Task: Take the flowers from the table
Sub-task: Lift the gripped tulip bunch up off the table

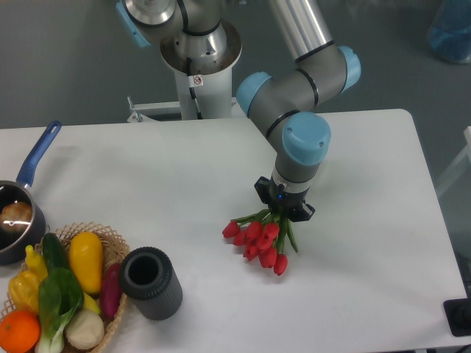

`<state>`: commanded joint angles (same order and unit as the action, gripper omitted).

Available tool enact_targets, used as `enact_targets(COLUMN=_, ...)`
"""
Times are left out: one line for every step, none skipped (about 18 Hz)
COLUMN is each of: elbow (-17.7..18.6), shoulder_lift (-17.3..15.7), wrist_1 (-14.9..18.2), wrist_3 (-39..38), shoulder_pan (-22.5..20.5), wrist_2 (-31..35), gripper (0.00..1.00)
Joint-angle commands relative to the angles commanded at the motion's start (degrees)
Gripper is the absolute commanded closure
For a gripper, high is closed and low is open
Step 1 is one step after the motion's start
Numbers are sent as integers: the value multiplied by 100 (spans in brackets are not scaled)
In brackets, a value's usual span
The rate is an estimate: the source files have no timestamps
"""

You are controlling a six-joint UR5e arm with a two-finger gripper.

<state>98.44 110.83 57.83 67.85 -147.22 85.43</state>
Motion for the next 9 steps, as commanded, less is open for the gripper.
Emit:
enact_targets(elbow=-26, shoulder_lift=-35, wrist_1=0, wrist_3=9, shoulder_pan=0, wrist_2=-18, gripper=72)
enact_targets(elbow=-44, shoulder_lift=-70, wrist_1=-9, wrist_3=9, shoulder_pan=-9, wrist_2=-18, gripper=72)
enact_targets(elbow=-70, shoulder_lift=-88, wrist_1=-9, wrist_3=9, shoulder_pan=-17, wrist_2=-35, gripper=72)
enact_targets(elbow=-166, shoulder_lift=-106, wrist_1=-9, wrist_3=9, shoulder_pan=0, wrist_2=-70, gripper=72)
enact_targets(elbow=-263, shoulder_lift=-123, wrist_1=-9, wrist_3=9, shoulder_pan=0, wrist_2=-131, gripper=72)
enact_targets(elbow=-377, shoulder_lift=-132, wrist_1=-9, wrist_3=9, shoulder_pan=0, wrist_2=-236, gripper=71)
enact_targets(elbow=-500, shoulder_lift=-132, wrist_1=-9, wrist_3=0, shoulder_pan=-9, wrist_2=-385, gripper=71)
enact_targets(elbow=-580, shoulder_lift=-150, wrist_1=-9, wrist_3=-9, shoulder_pan=-17, wrist_2=-535, gripper=71)
enact_targets(elbow=-615, shoulder_lift=-193, wrist_1=-17, wrist_3=-9, shoulder_pan=-35, wrist_2=-658, gripper=71)
